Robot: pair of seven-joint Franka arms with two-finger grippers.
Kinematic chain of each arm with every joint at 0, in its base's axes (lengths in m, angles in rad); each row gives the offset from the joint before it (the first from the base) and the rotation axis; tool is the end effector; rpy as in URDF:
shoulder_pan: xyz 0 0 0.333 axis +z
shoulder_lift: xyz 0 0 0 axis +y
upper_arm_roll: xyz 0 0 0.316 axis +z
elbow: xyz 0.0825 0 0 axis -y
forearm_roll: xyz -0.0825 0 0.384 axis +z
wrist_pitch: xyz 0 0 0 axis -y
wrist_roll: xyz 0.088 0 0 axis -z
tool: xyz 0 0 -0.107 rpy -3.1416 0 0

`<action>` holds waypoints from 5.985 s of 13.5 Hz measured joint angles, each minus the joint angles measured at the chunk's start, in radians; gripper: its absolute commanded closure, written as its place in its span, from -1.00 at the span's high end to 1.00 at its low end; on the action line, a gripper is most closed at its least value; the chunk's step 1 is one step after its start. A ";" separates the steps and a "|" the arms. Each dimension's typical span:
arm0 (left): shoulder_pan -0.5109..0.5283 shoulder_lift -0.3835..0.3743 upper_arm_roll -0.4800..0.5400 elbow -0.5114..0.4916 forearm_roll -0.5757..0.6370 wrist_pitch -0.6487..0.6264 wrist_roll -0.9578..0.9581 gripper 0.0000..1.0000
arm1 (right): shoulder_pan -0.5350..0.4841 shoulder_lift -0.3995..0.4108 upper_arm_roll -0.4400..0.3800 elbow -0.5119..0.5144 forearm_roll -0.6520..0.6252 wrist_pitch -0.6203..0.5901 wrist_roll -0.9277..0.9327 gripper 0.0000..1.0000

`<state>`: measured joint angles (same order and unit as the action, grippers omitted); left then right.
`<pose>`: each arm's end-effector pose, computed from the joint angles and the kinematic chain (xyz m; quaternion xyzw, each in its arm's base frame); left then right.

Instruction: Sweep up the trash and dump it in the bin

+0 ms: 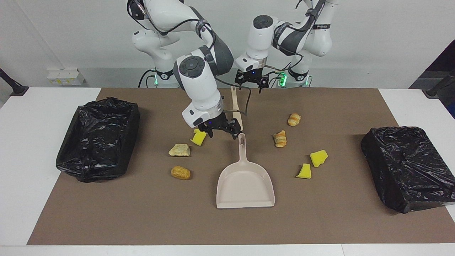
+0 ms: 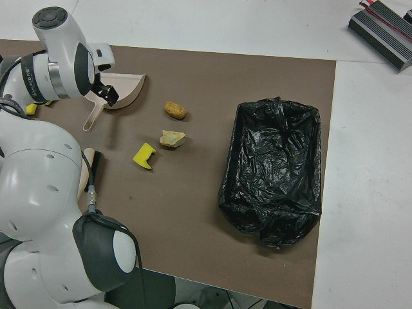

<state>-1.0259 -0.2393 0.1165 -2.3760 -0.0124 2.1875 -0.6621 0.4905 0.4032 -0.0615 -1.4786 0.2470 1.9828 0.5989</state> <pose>0.2872 -0.3683 0.4202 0.9922 -0.1211 0.0039 0.0308 0.6179 0.3065 0.4566 -0.9855 0.1245 0.0067 0.1150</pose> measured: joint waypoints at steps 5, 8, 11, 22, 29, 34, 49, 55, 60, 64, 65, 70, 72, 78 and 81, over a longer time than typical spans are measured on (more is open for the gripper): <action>-0.062 0.125 -0.001 -0.001 0.000 0.127 -0.111 1.00 | 0.039 0.069 0.003 0.038 0.004 0.042 0.033 1.00; -0.066 0.173 0.001 0.000 0.000 0.169 -0.116 0.96 | 0.096 0.102 0.003 0.036 -0.019 0.048 0.036 1.00; -0.075 0.177 -0.002 0.000 0.000 0.171 -0.116 0.46 | 0.121 0.121 0.004 0.006 -0.067 0.107 0.018 1.00; -0.123 0.177 -0.002 -0.015 0.000 0.167 -0.127 -1.00 | 0.158 0.172 0.004 -0.014 -0.140 0.167 0.002 1.00; -0.123 0.158 0.008 0.002 0.000 0.092 -0.124 -1.00 | 0.162 0.178 0.004 -0.015 -0.153 0.167 -0.022 0.78; -0.082 0.039 0.028 0.015 0.017 -0.105 0.055 -1.00 | 0.160 0.178 0.002 -0.015 -0.155 0.167 -0.024 0.00; 0.730 0.114 0.046 0.273 0.089 -0.160 1.382 -1.00 | 0.157 0.178 -0.001 0.005 -0.155 0.167 -0.024 -1.00; 0.876 0.441 0.043 0.530 0.078 -0.030 1.758 -1.00 | 0.130 0.153 -0.003 0.012 -0.154 0.094 -0.120 -1.00; 0.891 0.593 0.038 0.628 0.066 0.012 1.897 -1.00 | 0.057 -0.003 -0.011 0.010 -0.155 -0.161 -0.478 -1.00; 0.880 0.568 0.022 0.538 0.064 0.007 1.921 -1.00 | 0.051 -0.101 -0.011 -0.126 -0.178 -0.164 -0.881 -1.00; 0.873 0.545 0.022 0.498 0.063 0.005 1.921 -1.00 | 0.046 -0.109 -0.011 -0.162 -0.195 -0.130 -1.014 -1.00; 0.844 0.398 0.018 0.320 0.054 -0.147 1.881 -1.00 | -0.022 -0.124 -0.014 -0.284 -0.222 0.039 -1.557 -1.00; 0.802 0.336 0.017 0.276 0.054 -0.234 1.816 -1.00 | -0.018 -0.134 -0.011 -0.301 -0.262 0.040 -1.610 -1.00; 0.756 0.140 0.013 0.178 0.074 -0.293 1.481 -1.00 | 0.007 -0.143 -0.007 -0.337 -0.291 0.068 -1.649 -1.00; 0.754 0.043 0.007 0.168 0.096 -0.441 1.180 -1.00 | 0.017 -0.143 -0.007 -0.355 -0.304 0.081 -1.649 -1.00</action>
<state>-0.2717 -0.1958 0.1238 -2.2078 0.0840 1.7461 0.5182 0.5075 0.2605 -0.0682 -1.8336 -0.0573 2.0636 -1.0497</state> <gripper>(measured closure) 0.731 0.687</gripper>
